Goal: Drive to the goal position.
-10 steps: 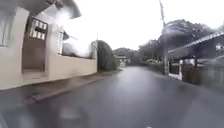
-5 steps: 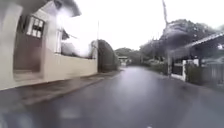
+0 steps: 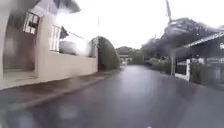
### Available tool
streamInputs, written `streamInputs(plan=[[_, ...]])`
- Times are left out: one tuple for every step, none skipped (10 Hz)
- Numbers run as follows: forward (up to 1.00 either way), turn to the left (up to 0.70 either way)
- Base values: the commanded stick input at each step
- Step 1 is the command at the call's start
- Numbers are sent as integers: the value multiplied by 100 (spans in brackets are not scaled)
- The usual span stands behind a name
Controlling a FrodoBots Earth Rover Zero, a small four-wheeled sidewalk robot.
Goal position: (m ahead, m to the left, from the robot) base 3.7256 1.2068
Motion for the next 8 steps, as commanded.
streamInputs(plan=[[18,0],[11,0],[3,0],[0,0],[0,0],[0,0],[0,0],[0,0]])
